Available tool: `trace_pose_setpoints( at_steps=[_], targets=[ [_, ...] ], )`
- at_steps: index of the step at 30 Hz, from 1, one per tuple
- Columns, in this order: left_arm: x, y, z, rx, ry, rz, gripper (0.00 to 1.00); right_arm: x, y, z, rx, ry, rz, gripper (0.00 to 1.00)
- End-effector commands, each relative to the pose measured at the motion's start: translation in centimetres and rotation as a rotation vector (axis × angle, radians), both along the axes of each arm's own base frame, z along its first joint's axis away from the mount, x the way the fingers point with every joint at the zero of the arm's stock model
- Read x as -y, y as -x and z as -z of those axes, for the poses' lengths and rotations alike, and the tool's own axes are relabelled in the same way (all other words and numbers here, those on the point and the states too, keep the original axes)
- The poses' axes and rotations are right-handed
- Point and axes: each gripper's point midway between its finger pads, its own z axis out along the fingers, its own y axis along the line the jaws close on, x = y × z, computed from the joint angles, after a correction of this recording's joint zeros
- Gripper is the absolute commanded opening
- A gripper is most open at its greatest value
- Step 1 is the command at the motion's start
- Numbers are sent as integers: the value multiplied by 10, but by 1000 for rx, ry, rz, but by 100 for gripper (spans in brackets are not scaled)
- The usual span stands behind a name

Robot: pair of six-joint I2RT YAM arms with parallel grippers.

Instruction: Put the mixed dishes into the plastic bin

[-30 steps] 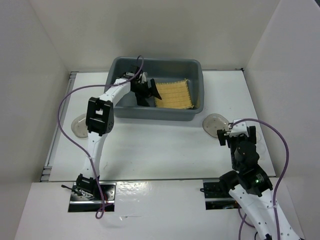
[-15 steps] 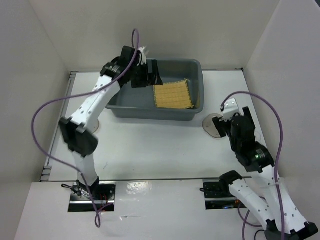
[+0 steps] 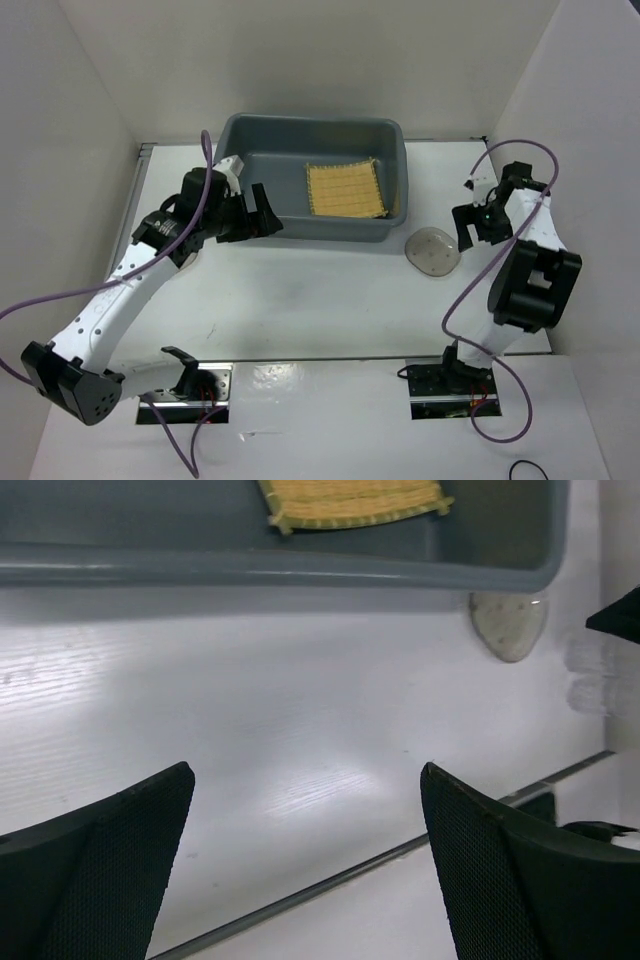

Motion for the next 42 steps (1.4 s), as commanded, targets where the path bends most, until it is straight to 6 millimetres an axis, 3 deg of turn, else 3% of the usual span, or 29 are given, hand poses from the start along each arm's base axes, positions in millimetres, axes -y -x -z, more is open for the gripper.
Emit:
trace_pose_setpoints(
  at_steps=[1,5,8,11,16,21,28,30,31,35,37,39,42],
  targets=[
    [-24,13,12,14,-108,-19,100,-27,6,9,-58,-158,-124,99],
    [-41,31,28,12,-157,-17,100,-35,-5,41,-103,-197,-181,99],
    [-49,43,44,-4,-173,-18,100,-37,-13,51,-98,-221,-209,99],
    [-57,48,47,-3,-179,-35,100,-34,-22,63,-97,-221,-209,99],
    [-55,48,49,7,-167,-23,100,-28,-28,86,-129,-210,-191,99],
    [-52,43,58,-12,-174,-6,100,-31,-33,93,-118,-232,-197,99],
    [-50,42,56,-5,-165,0,100,-45,-25,120,-198,-338,-216,71],
    [-50,42,56,-5,-165,0,100,-46,-22,127,-211,-344,-214,59],
    [-50,42,56,-5,-165,0,100,-46,-22,127,-213,-347,-206,55],
    [-50,43,54,13,-157,-1,100,-46,-24,127,-208,-348,-187,23],
    [-50,43,56,12,-158,-1,100,-46,-25,124,-199,-345,-188,17],
    [-50,43,56,12,-158,-1,100,-44,-29,119,-189,-334,-172,1],
    [-50,43,56,12,-158,-1,100,-42,-31,105,-170,-316,-163,0]
  ],
)
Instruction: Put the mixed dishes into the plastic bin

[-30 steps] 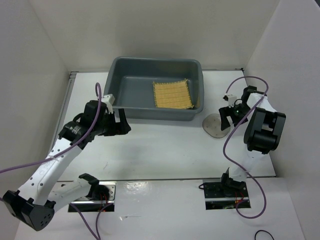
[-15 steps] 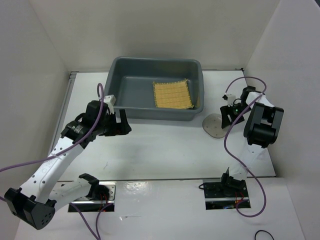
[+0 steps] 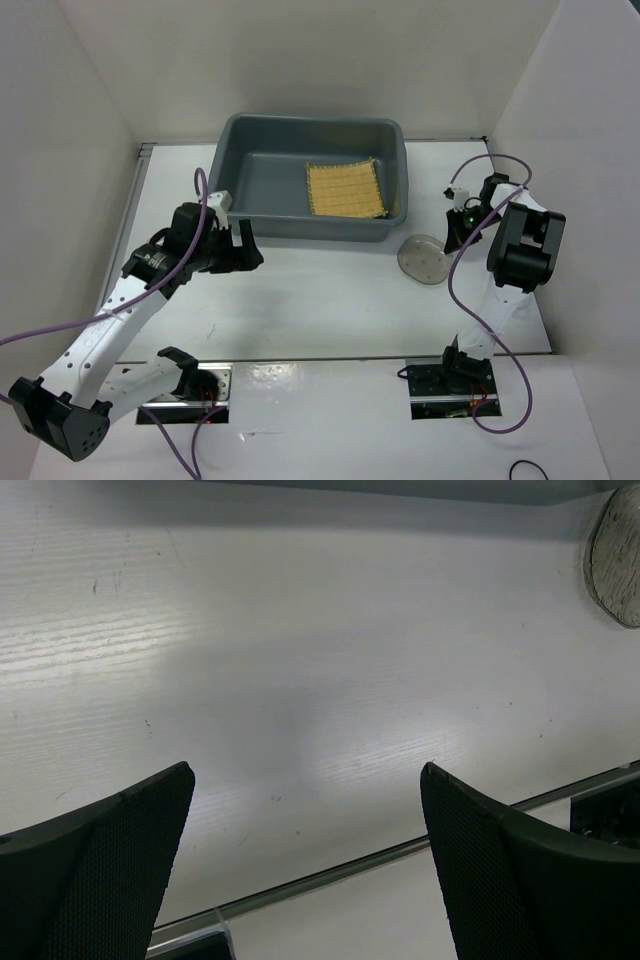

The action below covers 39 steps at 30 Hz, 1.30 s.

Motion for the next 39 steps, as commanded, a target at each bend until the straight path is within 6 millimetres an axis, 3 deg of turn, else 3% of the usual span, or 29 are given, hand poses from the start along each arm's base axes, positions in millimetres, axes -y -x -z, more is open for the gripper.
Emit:
trace_pose_setpoints(
  at_steps=[1,9,10,15,18,20,21,23,24,26,29,30,31,32,33,36,37,39],
  targets=[
    [0,-5,-8,54,4,20,100,6,-1,-4,11,47,-1,0],
    [2,-6,-9,64,7,33,100,22,-18,-102,191,168,14,0],
    [2,-6,-9,64,7,33,100,25,-17,-123,220,198,19,0],
    [1,-2,-14,85,15,32,100,36,-6,-183,309,307,27,0],
    [1,-2,-18,105,23,32,100,39,-9,-235,402,349,31,0],
    [0,-1,-21,114,27,32,100,37,-4,-256,411,348,43,0],
    [0,-1,-21,114,27,32,100,37,-10,-288,489,373,73,0],
    [0,0,-23,124,31,32,100,37,-15,-315,556,417,101,0],
    [0,1,-26,132,34,32,100,25,-20,-339,626,433,90,0],
    [-1,2,-28,142,38,32,100,13,-26,-358,680,459,78,0],
    [-1,2,-29,152,42,32,100,-22,-39,-389,783,456,40,0],
    [-3,1,-29,155,36,24,100,-32,-49,-384,775,454,26,0],
    [-3,2,-31,164,40,23,100,-59,-55,-383,789,437,-37,0],
    [-3,2,-29,164,40,23,100,-73,-60,-390,815,427,-43,0],
    [-3,3,-32,171,50,18,100,-100,-73,-377,793,418,-83,0],
    [-5,2,-32,174,43,8,100,-136,-89,-370,806,383,-143,0],
    [-5,2,-32,174,43,8,100,-157,-100,-350,771,365,-192,0],
    [-5,2,-32,174,43,8,100,-177,-111,-344,777,330,-220,0]
  ],
)
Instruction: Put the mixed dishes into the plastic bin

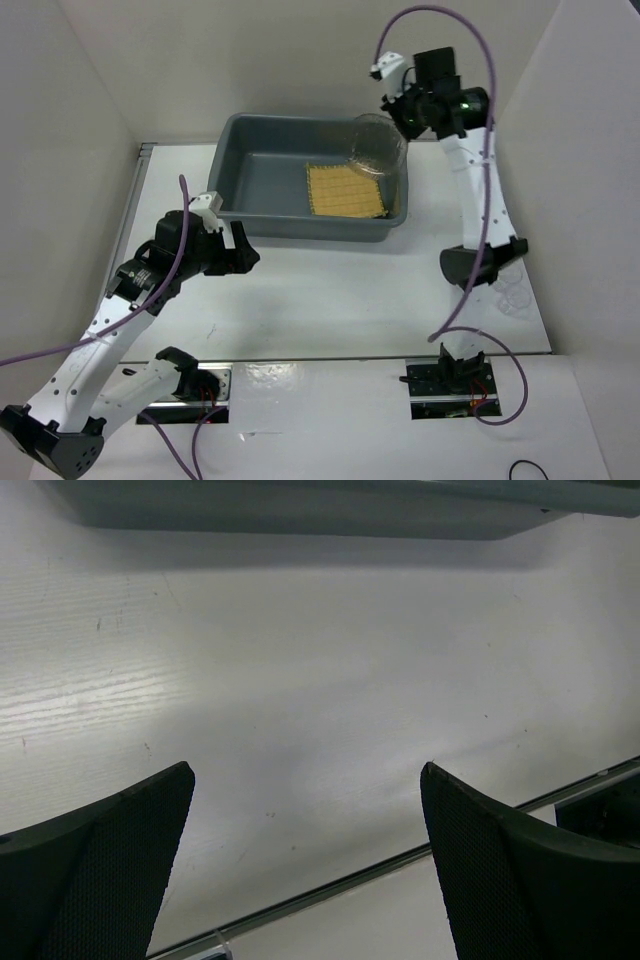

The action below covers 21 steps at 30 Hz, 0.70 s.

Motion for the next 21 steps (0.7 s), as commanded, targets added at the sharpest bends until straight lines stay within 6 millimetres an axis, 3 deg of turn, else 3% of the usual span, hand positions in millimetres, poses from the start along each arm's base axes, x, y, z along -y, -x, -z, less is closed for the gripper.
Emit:
trace_pose_setpoints(
  at_steps=[1,5,6,8,9,12,13,15,16,21],
  targets=[
    [-2,-5,-6,42,2,-8,100,-27,-23,33,-70,-17,-19,0],
    [-2,-5,-6,42,2,-8,100,-60,-51,65,-108,-74,-69,0],
    [-1,-6,-4,34,-2,-8,100,-66,-64,83,-126,-74,-75,0],
    [-1,-6,-4,34,-2,-8,100,-85,-69,103,-150,-66,-103,0],
    [-1,-6,-4,34,-2,-8,100,-87,-80,124,-171,-53,-95,0],
    [-2,-7,-4,32,0,-20,100,-103,-88,149,-185,-39,-122,0],
    [-2,-7,-4,32,0,-20,100,-111,-91,172,-219,-27,-131,0],
    [-2,-7,-4,32,0,-20,100,-113,-97,186,-226,-25,-131,0],
    [-3,-6,0,24,-4,-20,100,-117,-98,205,-257,-7,-131,0],
    [-4,-7,0,26,-8,-28,100,-115,-103,254,-329,40,-118,0]
  ],
)
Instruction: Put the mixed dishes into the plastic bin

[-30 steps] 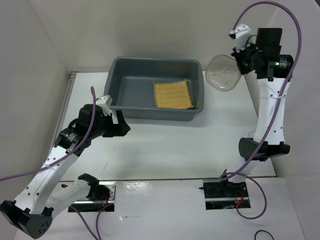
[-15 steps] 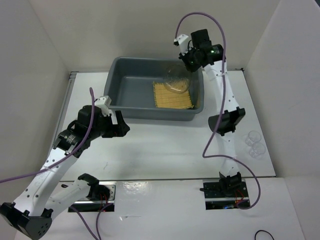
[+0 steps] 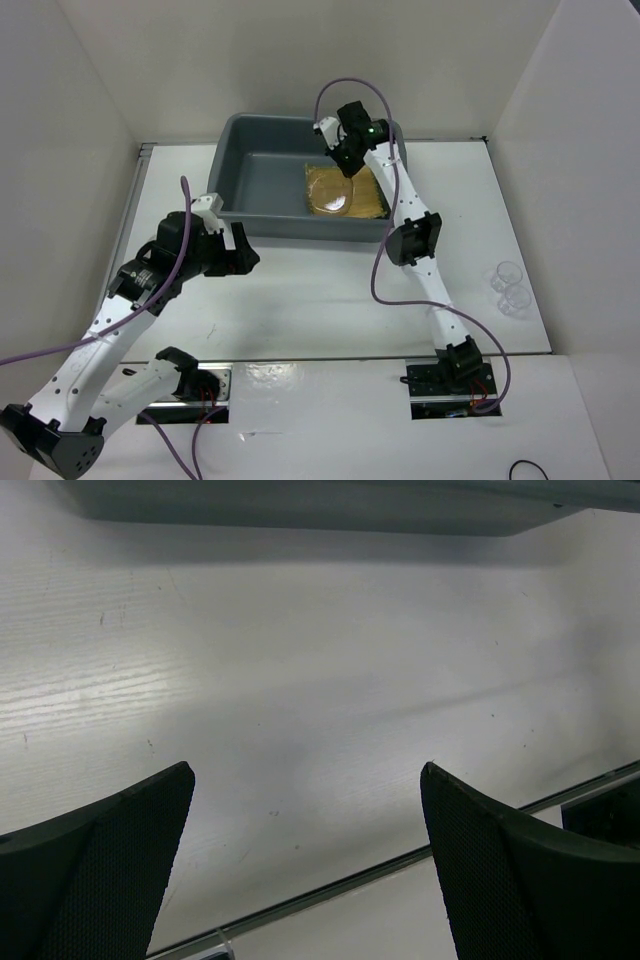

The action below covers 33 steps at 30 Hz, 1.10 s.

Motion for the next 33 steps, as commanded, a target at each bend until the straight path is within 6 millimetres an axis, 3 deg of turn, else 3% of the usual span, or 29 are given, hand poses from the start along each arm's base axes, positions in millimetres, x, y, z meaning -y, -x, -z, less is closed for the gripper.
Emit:
trace_pose_setpoints(
  at_steps=[1,2,3,4,5,8,10,11,14,15,17,18,20,21,24,25,26,27,28,29,30,31,32,33],
  targets=[
    [-3,-7,-5,35,-1,-20,100,2,-4,4,14,10,16,0],
    [-2,-7,-6,32,6,-25,100,2,-4,15,-4,17,16,0],
    [-2,-7,-6,32,6,-25,100,3,-7,14,8,23,23,0],
    [-2,-7,-6,32,6,-25,100,3,-7,21,-3,28,23,6],
    [-2,-7,-6,32,6,-25,100,8,-8,26,-3,54,39,25],
    [-2,-7,-6,32,6,-25,100,14,-10,26,6,77,69,42],
    [-2,-7,-6,32,6,-25,100,21,-16,14,40,75,99,48],
    [-2,-7,-6,32,6,-25,100,24,-21,4,74,81,115,50],
    [-4,-7,-5,34,1,-33,100,25,-23,-49,173,36,149,52],
    [-5,-8,-5,33,3,-45,100,29,-21,-88,241,4,186,55],
    [-10,-9,-4,29,-11,-77,100,35,-11,-130,299,-31,218,55],
    [-14,-11,-3,35,-25,-98,100,35,8,-176,357,-83,227,57],
    [-33,-15,-3,36,-67,-216,100,38,35,-218,385,-140,204,60],
    [-46,-15,-4,23,-77,-294,100,44,62,-247,385,-171,196,63],
    [-77,-17,-17,77,-85,-438,100,54,106,-274,371,-181,173,63],
    [-83,-20,-15,72,-72,-478,100,63,138,-281,348,-183,160,66],
    [-90,-24,-16,64,-28,-510,100,68,154,-282,332,-182,154,68],
    [-93,-26,-3,23,-11,-524,100,71,165,-251,244,-145,148,69],
    [-106,-36,7,-16,22,-583,100,82,197,-268,275,-165,131,69],
    [-111,-41,16,-53,58,-600,100,86,210,-262,266,-160,115,69],
    [-107,-46,23,-93,126,-571,100,91,226,-221,155,-114,110,70],
    [-117,-48,37,-154,154,-600,100,101,248,-232,213,-132,98,70],
    [-142,-50,36,-160,219,-676,100,106,261,-221,198,-125,98,71],
    [-157,-50,31,-145,235,-724,100,112,274,-183,125,-78,87,71]
  ],
)
